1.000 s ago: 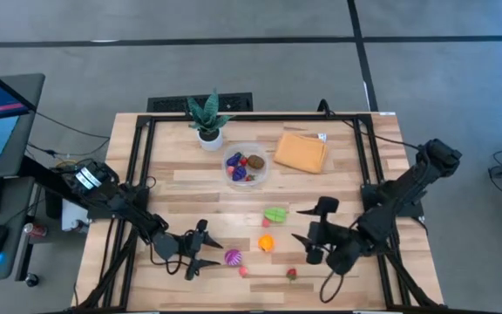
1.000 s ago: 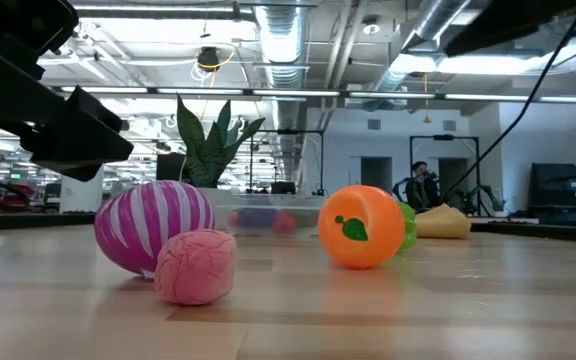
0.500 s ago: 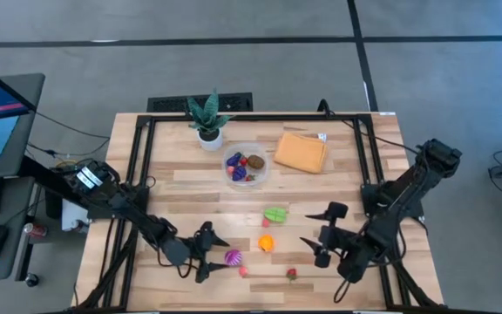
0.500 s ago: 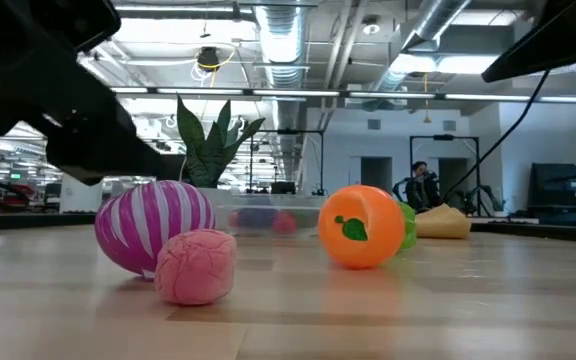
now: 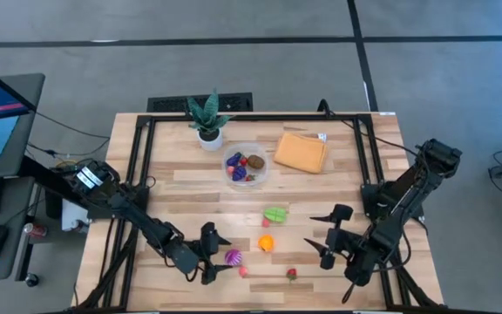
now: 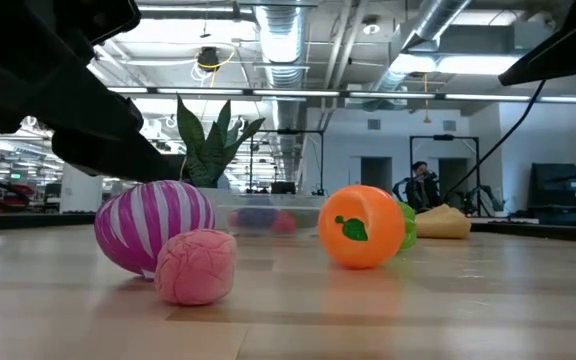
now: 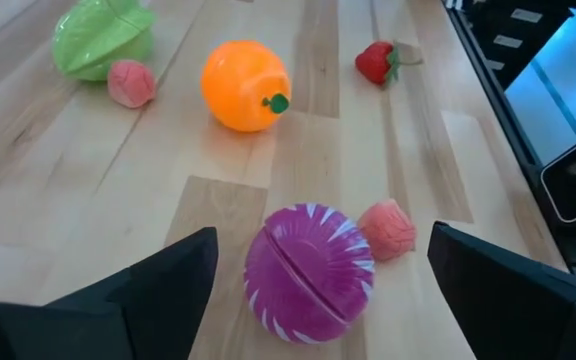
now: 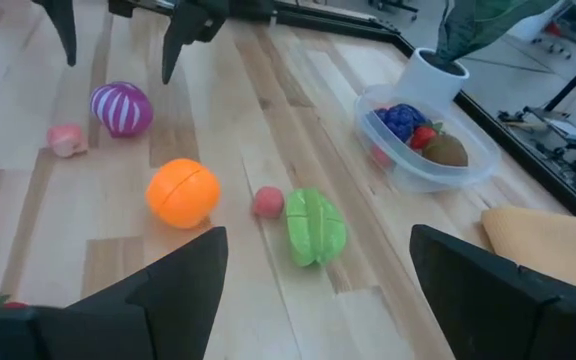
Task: Pick and placing Produce into tupperware
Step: Put the purple onion into the transparent bin
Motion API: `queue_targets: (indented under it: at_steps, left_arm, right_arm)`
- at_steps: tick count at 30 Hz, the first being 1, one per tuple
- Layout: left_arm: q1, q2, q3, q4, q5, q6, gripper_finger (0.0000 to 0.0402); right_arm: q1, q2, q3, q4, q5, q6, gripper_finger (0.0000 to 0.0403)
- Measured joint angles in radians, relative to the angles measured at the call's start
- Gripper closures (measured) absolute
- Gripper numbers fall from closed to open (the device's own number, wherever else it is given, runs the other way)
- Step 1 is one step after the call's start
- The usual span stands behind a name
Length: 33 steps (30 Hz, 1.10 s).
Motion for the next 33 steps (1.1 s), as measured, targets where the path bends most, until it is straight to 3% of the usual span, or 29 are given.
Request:
queue_targets:
  at_steps: [15, 33]
  left_arm:
    - [0.039, 0.080, 0.032, 0.009, 0.055, 0.014, 0.0041]
    - [0.059, 0.083, 0.030, -0.018, 0.091, 0.021, 0.0041]
  right_arm:
    - [-0.001, 0.000, 0.000, 0.018, 0.000, -0.003, 0.0072]
    - [-0.002, 0.000, 0.000, 0.015, 0.003, -0.005, 0.0072]
